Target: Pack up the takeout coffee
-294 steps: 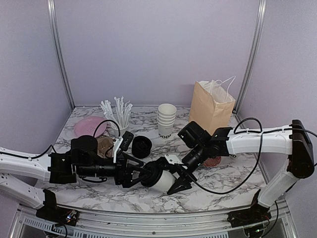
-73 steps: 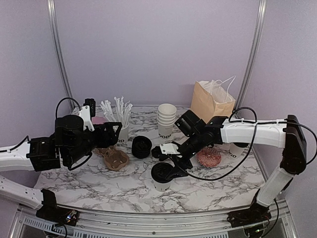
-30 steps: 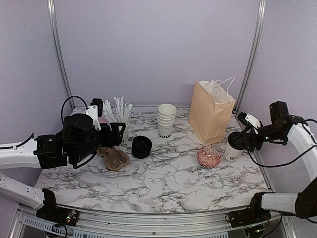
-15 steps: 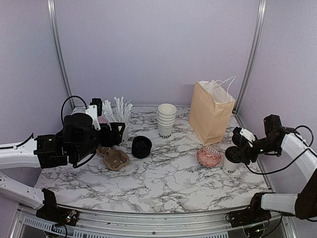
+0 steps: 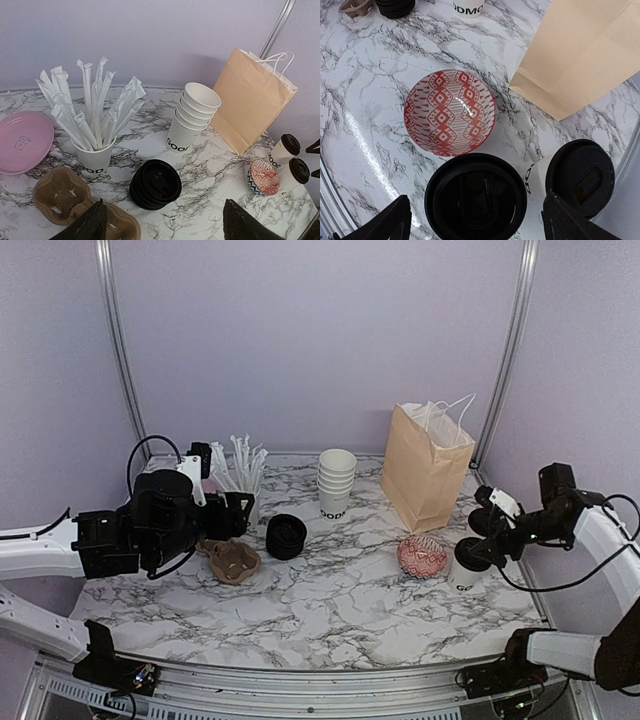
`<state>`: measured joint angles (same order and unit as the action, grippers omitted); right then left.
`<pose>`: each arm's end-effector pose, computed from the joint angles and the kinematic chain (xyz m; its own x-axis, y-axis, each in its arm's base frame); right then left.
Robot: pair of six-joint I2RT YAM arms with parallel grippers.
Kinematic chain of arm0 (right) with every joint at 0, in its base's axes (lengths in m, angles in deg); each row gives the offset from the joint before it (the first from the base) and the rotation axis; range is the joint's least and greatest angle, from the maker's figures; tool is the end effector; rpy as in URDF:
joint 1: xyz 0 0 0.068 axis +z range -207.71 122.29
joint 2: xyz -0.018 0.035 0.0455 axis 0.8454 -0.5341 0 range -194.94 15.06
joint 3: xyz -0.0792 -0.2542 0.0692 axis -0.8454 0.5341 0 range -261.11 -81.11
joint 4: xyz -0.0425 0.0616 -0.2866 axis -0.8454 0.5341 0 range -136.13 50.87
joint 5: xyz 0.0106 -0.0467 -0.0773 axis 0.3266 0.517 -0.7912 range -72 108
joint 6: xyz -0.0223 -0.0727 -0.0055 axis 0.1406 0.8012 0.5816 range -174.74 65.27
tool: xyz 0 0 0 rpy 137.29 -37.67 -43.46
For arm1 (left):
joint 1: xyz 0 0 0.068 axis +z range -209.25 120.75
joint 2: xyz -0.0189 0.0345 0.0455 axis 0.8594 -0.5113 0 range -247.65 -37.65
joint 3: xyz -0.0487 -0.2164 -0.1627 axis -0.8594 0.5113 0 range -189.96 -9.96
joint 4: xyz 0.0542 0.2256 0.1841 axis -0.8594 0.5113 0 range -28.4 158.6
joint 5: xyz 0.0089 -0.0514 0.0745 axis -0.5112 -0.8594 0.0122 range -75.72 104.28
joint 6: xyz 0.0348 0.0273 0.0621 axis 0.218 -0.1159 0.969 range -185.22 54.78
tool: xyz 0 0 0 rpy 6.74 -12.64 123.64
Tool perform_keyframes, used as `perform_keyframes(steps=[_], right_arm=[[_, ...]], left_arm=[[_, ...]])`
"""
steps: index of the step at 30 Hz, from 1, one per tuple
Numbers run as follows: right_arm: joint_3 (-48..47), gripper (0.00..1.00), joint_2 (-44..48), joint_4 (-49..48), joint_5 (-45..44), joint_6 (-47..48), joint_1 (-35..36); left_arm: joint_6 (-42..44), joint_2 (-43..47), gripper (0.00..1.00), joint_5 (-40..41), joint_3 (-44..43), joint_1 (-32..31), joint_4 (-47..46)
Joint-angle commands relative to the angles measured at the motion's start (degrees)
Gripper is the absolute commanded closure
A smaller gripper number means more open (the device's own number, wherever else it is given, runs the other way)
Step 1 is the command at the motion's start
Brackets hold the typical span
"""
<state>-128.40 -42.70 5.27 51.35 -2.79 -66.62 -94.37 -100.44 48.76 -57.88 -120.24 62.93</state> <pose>0.2290 0.0001 0.2337 -0.4372 -0.5973 -0.6724 -0.7642 0.6409 -0.0724 0.1814 -0.2518 0.3006 -0.3407 -0.2133 -0.9156 0.3335 0.8831 -0.3299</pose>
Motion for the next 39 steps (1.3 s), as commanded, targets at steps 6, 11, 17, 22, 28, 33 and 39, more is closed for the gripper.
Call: perform_keyframes(steps=[6, 11, 17, 22, 28, 33, 39], right_arm=[[-17.92, 0.27, -5.51, -1.6, 7.33, -11.97, -0.23], [-29.97, 0.39, -15.83, -13.18, 6.21, -26.06, -0.23], [-41.11, 0.32, -27.42, -18.22, 6.54, -35.36, -0.15], [-49.71, 0.29, -36.78, -16.74, 7.64, -37.5, 0.39], [-55.5, 0.35, -43.77, -14.9, 5.67, -38.42, 2.27], [-57.32, 0.45, -45.79, -15.5, 4.58, -39.9, 2.69], [-60.94, 0.79, -48.78, -13.6, 4.16, -39.49, 3.23]], left_arm=[[-3.94, -4.24, 0.25, -1.67, -0.9, 0.74, 12.14], [-4.52, -6.42, 0.27, -6.11, -2.0, 0.79, 12.18], [-6.23, -7.26, 0.27, -9.13, -2.06, 0.79, 12.05], [-6.72, -7.91, 0.27, -9.32, -2.12, 0.83, 11.83], [-6.15, -10.1, 0.27, -9.94, -3.13, 0.79, 11.6], [-5.69, -10.89, 0.27, -10.03, -3.59, 0.79, 11.41], [-5.31, -9.62, 0.27, -9.71, -3.36, 0.79, 11.43]])
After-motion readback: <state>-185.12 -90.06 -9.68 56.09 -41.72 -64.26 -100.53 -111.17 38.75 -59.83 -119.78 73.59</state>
